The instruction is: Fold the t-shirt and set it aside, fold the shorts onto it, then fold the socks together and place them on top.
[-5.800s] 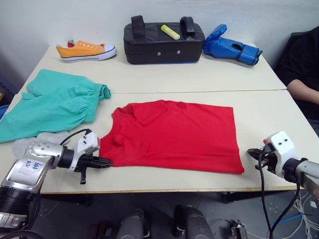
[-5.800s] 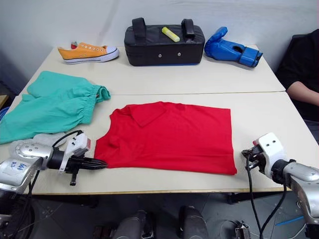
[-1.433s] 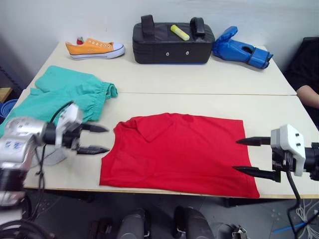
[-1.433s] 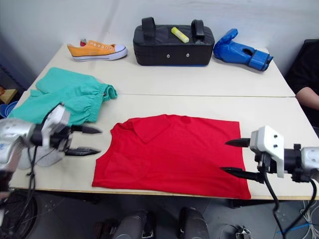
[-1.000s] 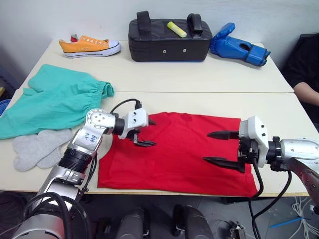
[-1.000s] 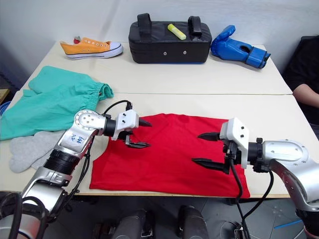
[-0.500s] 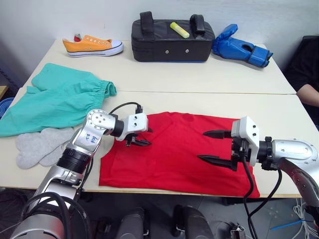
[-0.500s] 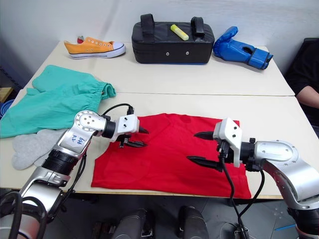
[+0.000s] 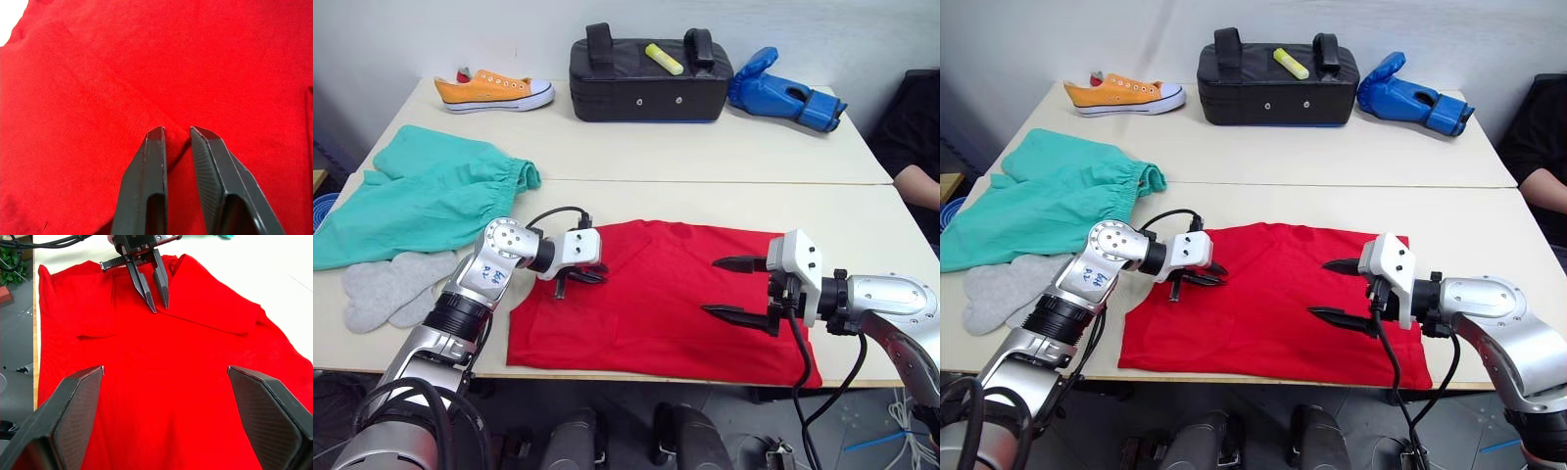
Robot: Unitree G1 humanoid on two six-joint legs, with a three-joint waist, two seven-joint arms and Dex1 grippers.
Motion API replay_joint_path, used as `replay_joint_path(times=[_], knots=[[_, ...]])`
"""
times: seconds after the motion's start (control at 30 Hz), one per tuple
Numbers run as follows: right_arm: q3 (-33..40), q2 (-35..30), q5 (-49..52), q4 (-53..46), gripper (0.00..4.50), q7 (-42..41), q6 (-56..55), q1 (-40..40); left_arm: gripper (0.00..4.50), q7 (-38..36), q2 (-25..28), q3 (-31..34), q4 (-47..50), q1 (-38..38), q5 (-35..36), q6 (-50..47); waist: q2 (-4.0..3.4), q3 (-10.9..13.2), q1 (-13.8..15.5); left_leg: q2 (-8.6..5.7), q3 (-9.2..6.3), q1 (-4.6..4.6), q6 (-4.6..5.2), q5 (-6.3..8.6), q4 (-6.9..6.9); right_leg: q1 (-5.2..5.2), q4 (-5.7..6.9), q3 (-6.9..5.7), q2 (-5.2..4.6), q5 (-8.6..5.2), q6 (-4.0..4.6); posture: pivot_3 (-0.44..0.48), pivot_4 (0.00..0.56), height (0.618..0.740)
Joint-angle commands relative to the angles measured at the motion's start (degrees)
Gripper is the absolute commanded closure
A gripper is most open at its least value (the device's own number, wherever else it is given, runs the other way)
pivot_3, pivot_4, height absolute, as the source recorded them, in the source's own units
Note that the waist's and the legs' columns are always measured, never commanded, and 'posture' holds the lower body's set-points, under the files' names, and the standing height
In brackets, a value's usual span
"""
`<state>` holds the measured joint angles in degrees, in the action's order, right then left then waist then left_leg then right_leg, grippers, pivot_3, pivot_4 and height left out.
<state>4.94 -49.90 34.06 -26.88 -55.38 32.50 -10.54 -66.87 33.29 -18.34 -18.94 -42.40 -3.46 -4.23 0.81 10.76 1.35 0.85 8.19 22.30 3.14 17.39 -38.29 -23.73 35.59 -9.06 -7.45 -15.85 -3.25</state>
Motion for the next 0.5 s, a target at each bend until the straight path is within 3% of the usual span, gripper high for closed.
replay_joint_path(times=[0.03, 0.2, 0.33, 0.5], knots=[[1.5, 0.6, 0.5, -0.8, 0.42, 0.4, -0.7, -0.1, 2.72, -0.7, 1.0, 1.0, -0.4, -0.2, 0.4, 2.3, 0.0, 0.0, 0.0, 0.0, 0.0, 0.0, 0.0, 0.0, 0.0, 0.0, 0.0, 0.0, 0.0, 0.0, 0.0, 0.0, 0.15, 0.74], [1.6, 0.6, 0.4, -0.8, 0.42, 0.5, -0.5, 0.0, 1.22, 0.2, 0.8, 1.0, -1.2, -0.3, -0.1, 4.0, 0.01, 0.0, 0.0, 0.0, 0.0, -0.01, 0.0, 0.0, 0.0, 0.0, 0.01, 0.0, -0.01, 0.0, 0.0, 0.0, 0.15, 0.74], [1.7, 0.5, 0.6, -0.7, 0.42, 0.7, -0.3, -0.2, 1.22, 1.1, 0.2, 0.7, -3.0, -0.7, -0.7, 5.2, 0.0, 0.0, 0.0, 0.0, 0.0, -0.02, 0.0, 0.0, 0.0, 0.01, 0.01, 0.0, -0.01, 0.0, 0.0, 0.0, 0.15, 0.74], [1.8, 0.4, 0.6, -0.9, 0.42, 0.9, -0.1, 0.0, 2.46, 1.3, -0.9, 0.5, -5.4, -1.3, -0.9, 6.0, 0.01, 0.0, 0.1, 0.0, -0.02, -0.05, 0.03, -0.02, -0.02, 0.04, 0.03, -0.01, -0.02, 0.0, 0.0, 0.0, 0.15, 0.74]])
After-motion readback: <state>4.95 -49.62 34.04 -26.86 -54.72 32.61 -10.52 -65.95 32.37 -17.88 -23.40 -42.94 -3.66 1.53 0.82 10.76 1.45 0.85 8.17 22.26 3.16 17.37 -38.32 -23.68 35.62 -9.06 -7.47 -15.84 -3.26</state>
